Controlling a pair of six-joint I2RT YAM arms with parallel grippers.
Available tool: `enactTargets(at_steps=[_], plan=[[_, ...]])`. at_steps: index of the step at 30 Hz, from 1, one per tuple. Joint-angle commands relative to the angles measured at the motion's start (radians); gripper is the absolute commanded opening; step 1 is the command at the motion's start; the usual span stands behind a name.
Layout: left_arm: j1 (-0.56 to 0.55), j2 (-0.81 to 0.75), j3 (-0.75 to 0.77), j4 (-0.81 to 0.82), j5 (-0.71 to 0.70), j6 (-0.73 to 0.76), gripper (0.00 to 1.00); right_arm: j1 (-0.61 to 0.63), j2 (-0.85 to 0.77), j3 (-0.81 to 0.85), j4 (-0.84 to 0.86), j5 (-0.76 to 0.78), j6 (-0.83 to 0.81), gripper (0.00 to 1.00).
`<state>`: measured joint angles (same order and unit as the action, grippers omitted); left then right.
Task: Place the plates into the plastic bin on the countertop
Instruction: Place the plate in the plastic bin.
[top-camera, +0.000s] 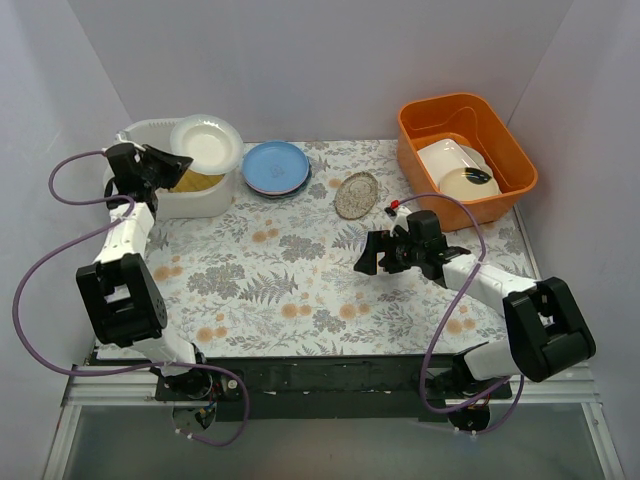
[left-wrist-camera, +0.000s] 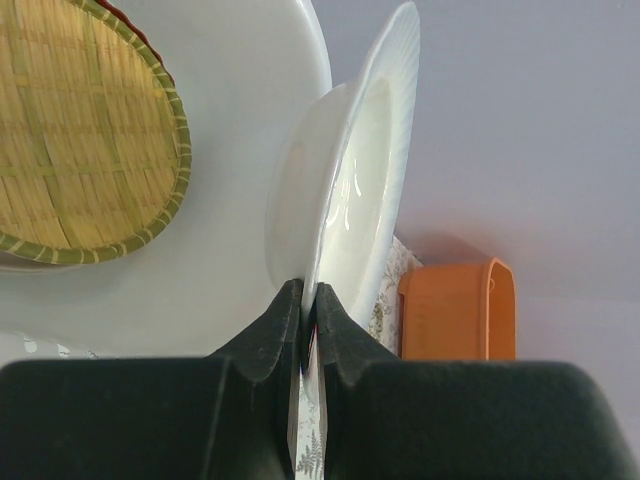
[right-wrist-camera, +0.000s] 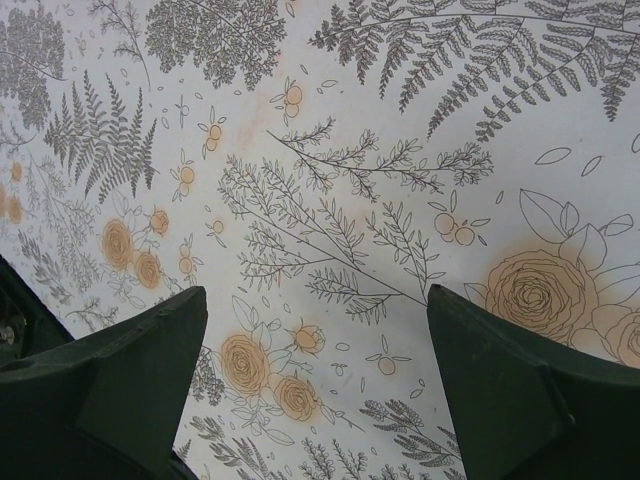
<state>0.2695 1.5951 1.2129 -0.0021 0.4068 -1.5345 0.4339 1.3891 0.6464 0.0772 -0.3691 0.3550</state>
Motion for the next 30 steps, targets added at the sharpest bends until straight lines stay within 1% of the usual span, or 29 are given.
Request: enactTargets(at_steps=[1,8,15,18,21,30], plan=[[0.031,-0.015,0.031,0.129,0.004,-0.055,0.00,0.002,-0.048,0.010,0.003,0.010,-0.022,0.98],[0.057,0.058,0.079,0.132,0.015,-0.064,0.00,0.002,-0.050,0.002,-0.007,0.018,-0.017,0.98],[0.089,0.071,0.059,0.122,-0.037,-0.055,0.00,0.003,-0.019,0.032,-0.008,0.013,-0.025,0.98],[0.099,0.088,0.082,0.099,-0.040,-0.036,0.00,0.002,0.010,0.047,0.003,-0.004,-0.028,0.98],[0.100,0.112,0.126,0.053,-0.060,-0.016,0.00,0.002,0.033,0.056,0.012,-0.016,-0.028,0.97],[0.103,0.157,0.146,0.047,-0.048,-0.009,0.00,0.002,0.065,0.067,0.026,-0.027,-0.025,0.97]])
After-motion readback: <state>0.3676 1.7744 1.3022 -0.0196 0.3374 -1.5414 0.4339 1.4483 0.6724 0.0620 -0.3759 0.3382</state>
